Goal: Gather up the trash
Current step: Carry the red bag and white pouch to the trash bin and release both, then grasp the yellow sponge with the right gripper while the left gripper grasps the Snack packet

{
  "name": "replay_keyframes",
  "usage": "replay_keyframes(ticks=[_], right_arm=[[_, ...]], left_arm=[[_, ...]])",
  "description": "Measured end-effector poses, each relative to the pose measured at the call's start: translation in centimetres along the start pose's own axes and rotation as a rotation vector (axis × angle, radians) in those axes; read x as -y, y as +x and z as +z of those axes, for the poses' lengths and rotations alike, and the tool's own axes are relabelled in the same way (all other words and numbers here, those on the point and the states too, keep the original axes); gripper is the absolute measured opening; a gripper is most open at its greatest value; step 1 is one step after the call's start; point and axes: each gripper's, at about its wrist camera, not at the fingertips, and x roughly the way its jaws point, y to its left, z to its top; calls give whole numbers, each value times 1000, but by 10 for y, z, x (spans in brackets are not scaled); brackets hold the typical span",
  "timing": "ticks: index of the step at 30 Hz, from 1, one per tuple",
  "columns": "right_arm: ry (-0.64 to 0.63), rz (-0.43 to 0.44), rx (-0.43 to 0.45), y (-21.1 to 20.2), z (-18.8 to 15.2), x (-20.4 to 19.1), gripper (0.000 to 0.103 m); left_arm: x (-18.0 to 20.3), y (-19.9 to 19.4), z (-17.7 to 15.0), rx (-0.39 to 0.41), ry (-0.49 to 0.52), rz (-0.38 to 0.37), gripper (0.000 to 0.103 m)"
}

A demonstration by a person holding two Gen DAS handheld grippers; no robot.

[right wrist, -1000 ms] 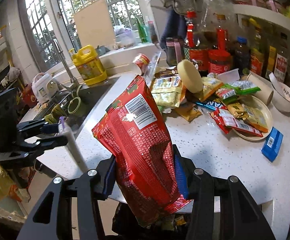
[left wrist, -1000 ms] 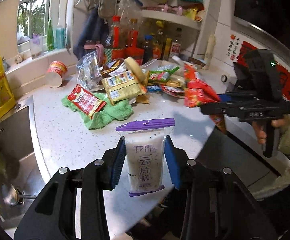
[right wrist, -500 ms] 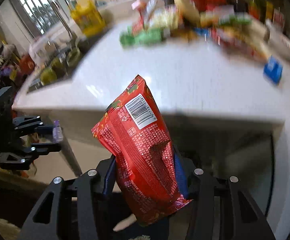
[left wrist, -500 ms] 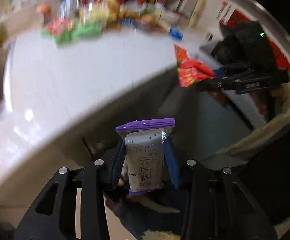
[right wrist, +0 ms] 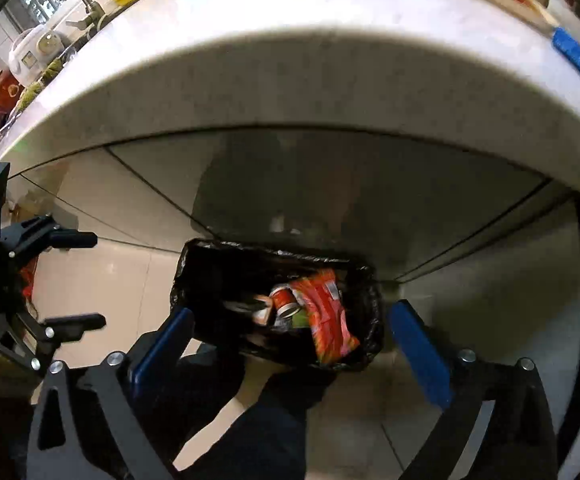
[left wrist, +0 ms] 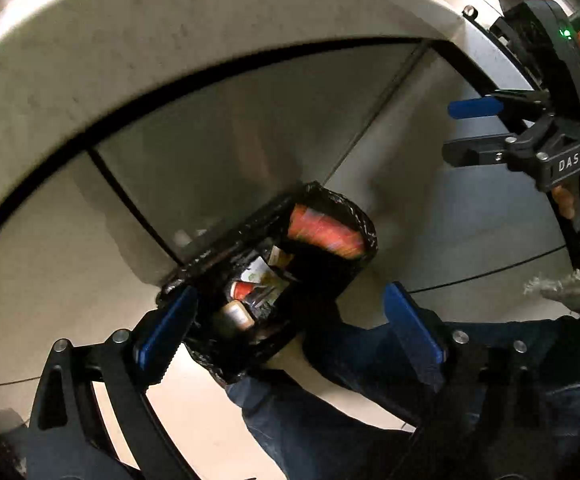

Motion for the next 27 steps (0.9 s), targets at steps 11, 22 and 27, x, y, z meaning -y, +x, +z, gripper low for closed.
replay_keyframes(ticks=[11, 22, 27], right_arm=[[-27, 149, 407, -144, 92, -21, 98], [-17, -183, 619, -112, 298, 2, 98], [-9, -237, 488, -67, 352, 15, 64]], left_arm=[[-8, -151, 35, 336, -77, 39, 96], [-34, -181, 63, 482, -204, 164, 96], [-39, -183, 57, 463, -225, 163, 96]])
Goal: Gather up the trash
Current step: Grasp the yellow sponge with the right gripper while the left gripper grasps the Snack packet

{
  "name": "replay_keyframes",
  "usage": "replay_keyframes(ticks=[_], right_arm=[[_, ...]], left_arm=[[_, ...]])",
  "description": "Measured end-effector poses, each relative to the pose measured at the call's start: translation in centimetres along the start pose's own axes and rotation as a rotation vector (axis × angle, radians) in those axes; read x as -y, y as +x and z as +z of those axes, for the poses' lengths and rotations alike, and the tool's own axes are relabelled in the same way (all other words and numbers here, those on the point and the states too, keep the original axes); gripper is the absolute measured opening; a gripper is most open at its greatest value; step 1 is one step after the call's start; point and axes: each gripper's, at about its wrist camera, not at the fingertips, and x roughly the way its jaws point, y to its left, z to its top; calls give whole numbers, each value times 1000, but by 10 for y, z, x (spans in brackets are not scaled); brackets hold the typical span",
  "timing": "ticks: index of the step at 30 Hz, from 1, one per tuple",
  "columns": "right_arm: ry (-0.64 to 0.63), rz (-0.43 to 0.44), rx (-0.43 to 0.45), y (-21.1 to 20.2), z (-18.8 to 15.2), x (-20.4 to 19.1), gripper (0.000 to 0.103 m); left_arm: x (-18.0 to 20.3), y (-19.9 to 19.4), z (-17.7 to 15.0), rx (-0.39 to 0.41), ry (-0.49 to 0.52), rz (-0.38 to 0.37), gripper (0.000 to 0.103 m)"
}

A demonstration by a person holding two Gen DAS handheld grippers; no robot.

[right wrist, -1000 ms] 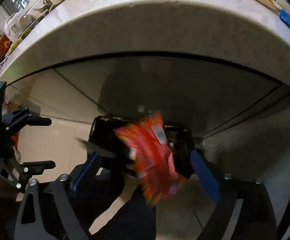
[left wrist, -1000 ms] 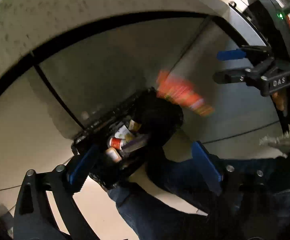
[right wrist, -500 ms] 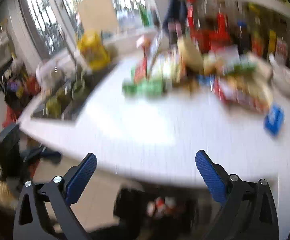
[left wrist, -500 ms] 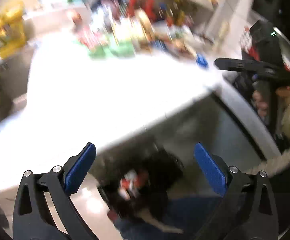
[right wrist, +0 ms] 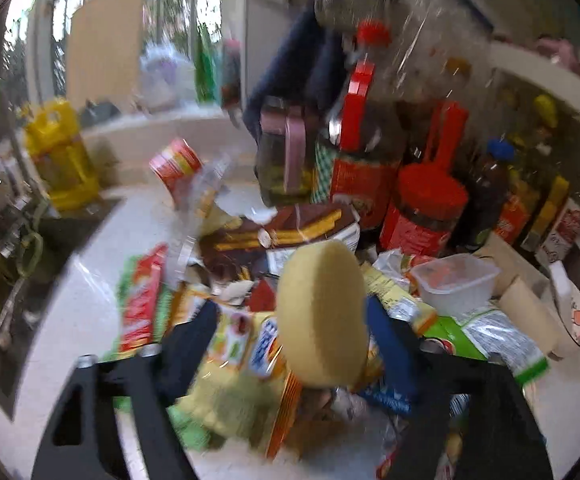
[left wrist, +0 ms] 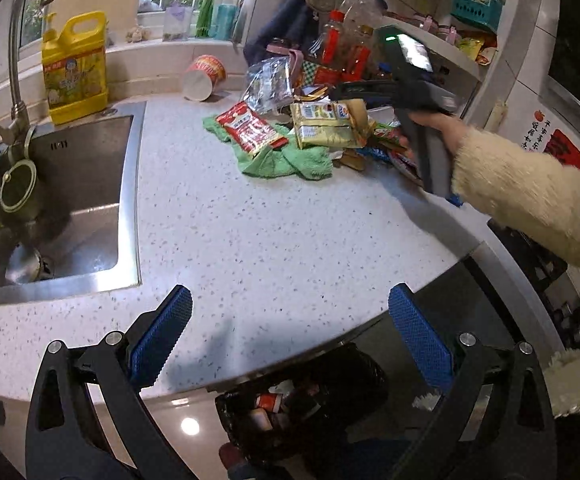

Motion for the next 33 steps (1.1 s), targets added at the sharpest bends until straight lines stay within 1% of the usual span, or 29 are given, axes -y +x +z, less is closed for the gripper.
replay_keyframes(ticks=[1, 3, 4, 5, 6, 8, 10, 11, 12, 13, 18, 20, 21, 24, 25, 27, 30, 31, 32, 33], right_arm=[[-10, -15, -35, 12, 1, 0, 61], [9, -15, -33, 15, -1, 0, 52], [19, -28, -23, 12, 0, 2, 31], [29, -37, -10, 8, 1, 5, 30], [41, -17, 1, 3, 2, 8, 28], [34, -2, 23, -9, 3, 12, 25], [42, 14, 46, -21, 5, 16, 25], [62, 31, 67, -34, 5, 21, 25], [79, 47, 81, -44, 4, 25, 25], [91, 60, 89, -53, 3, 28, 25], [136, 98, 132, -101, -14, 42, 25], [157, 114, 125, -113, -25, 49, 25], [165, 113, 121, -116, -28, 52, 25], [191, 109, 107, -121, -41, 59, 26], [201, 108, 100, -122, -45, 61, 26], [218, 104, 90, -121, -52, 65, 26], [236, 106, 73, -117, -58, 67, 26], [236, 108, 69, -117, -59, 67, 26], [237, 111, 69, -117, -61, 65, 26], [236, 113, 69, -117, -61, 64, 26]], left_arm=[[-1, 1, 0, -2, -4, 0, 96], [-1, 5, 4, -4, -2, -7, 96], [-1, 8, 7, -6, -3, -11, 96], [-1, 11, 10, -6, -1, -15, 96], [-1, 15, 14, -6, 1, -26, 96], [-1, 24, 24, -5, 6, -44, 96], [0, 39, 44, 9, 6, -69, 96], [0, 46, 54, 19, 3, -82, 96], [0, 60, 69, 30, -7, -116, 96], [1, 74, 81, 34, -15, -128, 96], [17, 140, 136, 34, -9, -128, 96], [32, 165, 157, 19, 86, -81, 96], [43, 179, 165, 1, 173, -60, 96], [62, 210, 176, -51, 338, -25, 96], [63, 218, 178, -71, 351, -19, 96], [62, 233, 186, -110, 347, -49, 96], [58, 249, 193, -142, 340, -24, 94], [55, 253, 194, -155, 334, -25, 93], [53, 255, 193, -156, 334, -9, 76], [51, 256, 193, -149, 335, 19, 67]])
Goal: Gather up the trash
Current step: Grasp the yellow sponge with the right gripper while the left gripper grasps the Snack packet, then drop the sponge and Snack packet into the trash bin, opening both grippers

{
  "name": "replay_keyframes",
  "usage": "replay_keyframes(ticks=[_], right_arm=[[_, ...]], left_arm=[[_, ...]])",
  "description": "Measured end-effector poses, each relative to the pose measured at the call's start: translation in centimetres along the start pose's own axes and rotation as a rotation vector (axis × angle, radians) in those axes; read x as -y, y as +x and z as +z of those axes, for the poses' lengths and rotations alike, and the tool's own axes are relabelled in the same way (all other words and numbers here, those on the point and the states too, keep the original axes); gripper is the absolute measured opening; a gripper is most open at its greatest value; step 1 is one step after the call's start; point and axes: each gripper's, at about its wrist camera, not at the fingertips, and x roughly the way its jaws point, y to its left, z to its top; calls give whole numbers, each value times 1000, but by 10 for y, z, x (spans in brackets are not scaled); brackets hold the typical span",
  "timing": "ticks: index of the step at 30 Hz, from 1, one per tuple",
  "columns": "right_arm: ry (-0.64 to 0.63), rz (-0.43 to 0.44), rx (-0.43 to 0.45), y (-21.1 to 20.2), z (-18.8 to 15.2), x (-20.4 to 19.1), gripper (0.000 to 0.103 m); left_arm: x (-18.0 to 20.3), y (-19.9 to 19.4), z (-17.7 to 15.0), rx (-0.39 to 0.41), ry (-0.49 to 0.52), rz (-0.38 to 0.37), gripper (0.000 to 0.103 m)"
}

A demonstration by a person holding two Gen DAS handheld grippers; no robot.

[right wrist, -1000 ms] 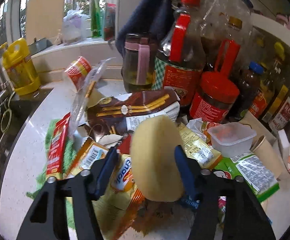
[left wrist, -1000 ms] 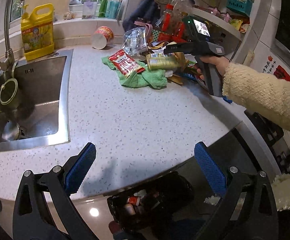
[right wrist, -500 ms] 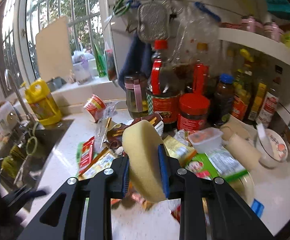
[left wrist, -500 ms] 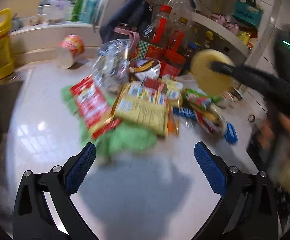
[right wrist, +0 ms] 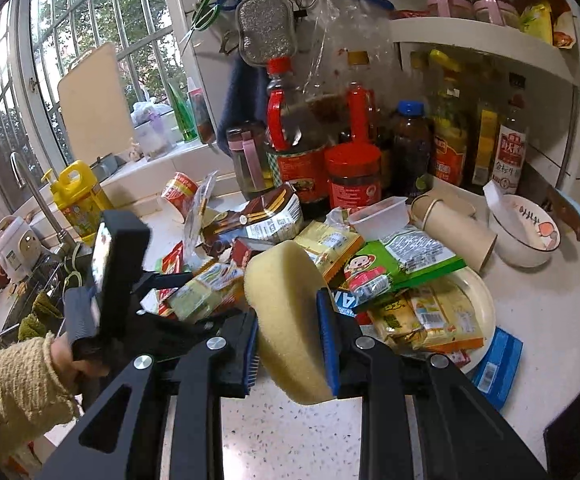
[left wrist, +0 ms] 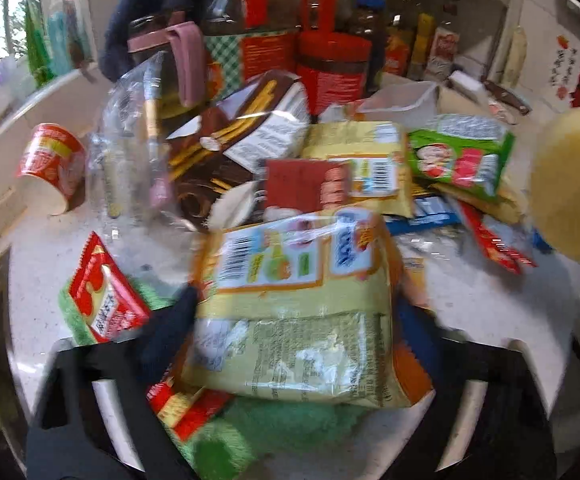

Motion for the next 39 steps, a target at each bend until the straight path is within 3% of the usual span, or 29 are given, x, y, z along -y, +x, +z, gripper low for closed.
replay_keyframes(ticks=[2, 4, 11, 21, 24, 25, 30, 34, 39], right_arm=[[-4, 7, 1, 0, -1, -3, 26], [-3, 19, 4, -1, -1, -5, 26], [-37, 52, 28, -10, -3, -23, 26], [-87, 154, 36, -57, -23, -45, 26], [-108, 186, -3, -75, -42, -50, 26], [-110, 196, -22, -80, -50, -51, 26], [-139, 223, -163, -95, -100, -56, 25], [-124, 231, -300, -93, -145, -55, 25], [-108, 205, -453, -71, -207, -50, 25]], left_arm=[[-5, -3, 1, 14, -18, -2, 55], [-9, -12, -2, 39, -31, -17, 50], [-10, -57, -23, 125, -27, -7, 42], [17, -179, -96, 262, 18, -34, 36], [34, -208, -129, 249, 19, -68, 33], [39, -218, -143, 235, 16, -83, 25], [62, -234, -195, 152, -13, -181, 21], [79, -220, -236, 44, -61, -252, 20], [99, -187, -268, -44, -45, -273, 20]])
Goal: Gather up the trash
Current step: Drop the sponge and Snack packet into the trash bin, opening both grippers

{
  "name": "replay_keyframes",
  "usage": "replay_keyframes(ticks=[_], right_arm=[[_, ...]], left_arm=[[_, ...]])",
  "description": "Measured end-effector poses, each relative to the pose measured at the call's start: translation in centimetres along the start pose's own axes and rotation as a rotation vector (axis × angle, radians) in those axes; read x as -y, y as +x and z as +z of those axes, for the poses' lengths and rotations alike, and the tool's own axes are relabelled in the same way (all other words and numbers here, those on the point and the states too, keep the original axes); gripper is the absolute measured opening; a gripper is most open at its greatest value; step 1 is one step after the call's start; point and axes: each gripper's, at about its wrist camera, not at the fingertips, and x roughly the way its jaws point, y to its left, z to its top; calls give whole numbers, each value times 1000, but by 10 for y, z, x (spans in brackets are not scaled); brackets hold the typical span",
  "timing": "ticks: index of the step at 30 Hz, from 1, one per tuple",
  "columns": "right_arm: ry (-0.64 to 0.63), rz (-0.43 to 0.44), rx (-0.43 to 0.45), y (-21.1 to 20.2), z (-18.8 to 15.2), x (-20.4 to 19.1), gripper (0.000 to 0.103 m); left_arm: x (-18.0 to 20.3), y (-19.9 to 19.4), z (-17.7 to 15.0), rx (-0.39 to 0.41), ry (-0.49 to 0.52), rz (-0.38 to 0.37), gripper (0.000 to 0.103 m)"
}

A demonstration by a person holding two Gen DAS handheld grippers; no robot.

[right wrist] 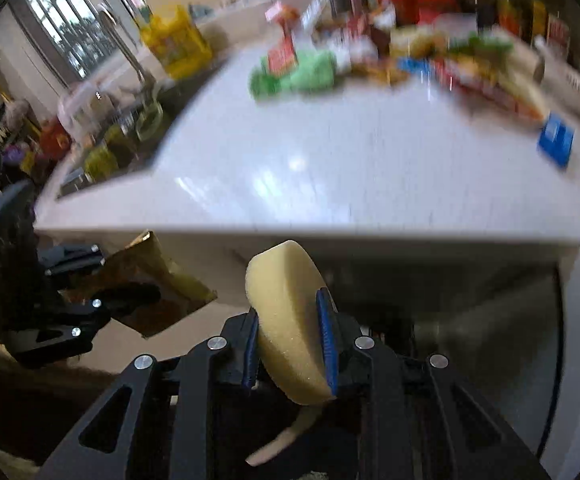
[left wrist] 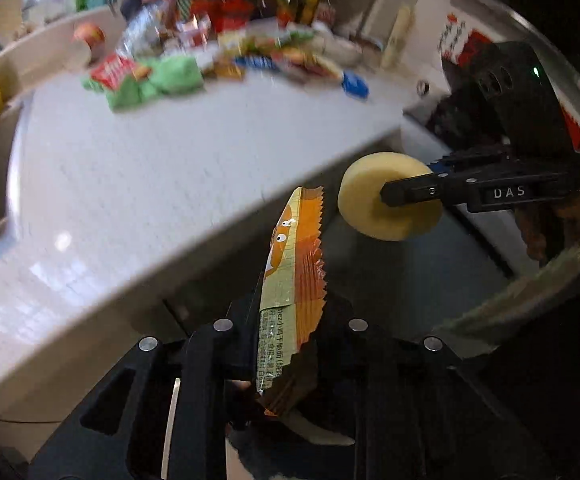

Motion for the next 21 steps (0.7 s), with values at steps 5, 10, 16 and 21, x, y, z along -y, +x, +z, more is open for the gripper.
replay_keyframes(ticks=[5, 10, 16, 21], right_arm=[[21, -25, -127, 61, -31, 22, 26], [47, -84, -205, 116, -52, 47, 50], [61, -130, -228, 126, -57, 59, 84], [72, -80, -104, 64, -36, 53, 93]], left_arm=[[-8, 64, -29, -133, 25, -10, 20], [-23, 121, -47, -228, -20, -8, 46], [-28, 133, -44, -236, -32, 39, 96], [-31, 89, -30, -145, -54, 33, 96]])
